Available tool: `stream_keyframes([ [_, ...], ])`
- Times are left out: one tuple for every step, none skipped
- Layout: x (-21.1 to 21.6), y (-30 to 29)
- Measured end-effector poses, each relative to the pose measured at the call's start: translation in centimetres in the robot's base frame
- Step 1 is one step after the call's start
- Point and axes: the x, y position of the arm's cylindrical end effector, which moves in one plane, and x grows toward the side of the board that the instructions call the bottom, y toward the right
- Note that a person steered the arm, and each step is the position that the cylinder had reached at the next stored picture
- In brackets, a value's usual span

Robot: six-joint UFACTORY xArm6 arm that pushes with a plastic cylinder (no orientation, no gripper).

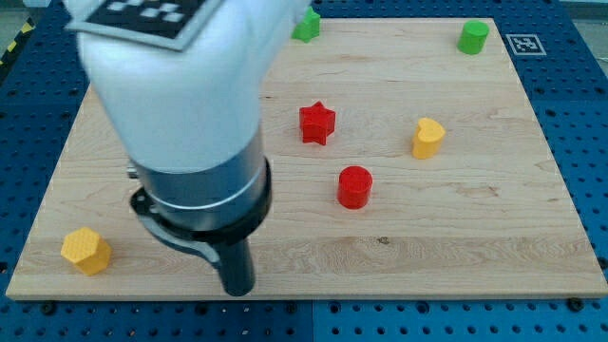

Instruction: Move the yellow hexagon towards the center of the board

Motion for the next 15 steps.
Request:
stream_keyframes([
  [0.1,-1.5],
  [-0.9,-3.2],
  [-5.2,-5.5],
  [-7.9,-11.3],
  [-7.7,-20.6],
  [-6.7,-22.8],
  [-4.2,-20.9],
  [-2.8,-18.7],
  [-2.5,-16.1],
  [-2.5,-13.7],
  [-2.1,-11.9],
  [-1.6,-10.7],
  [-1.7,-10.2],
  [-2.2,-7.4],
  [-2.7,-4.6],
])
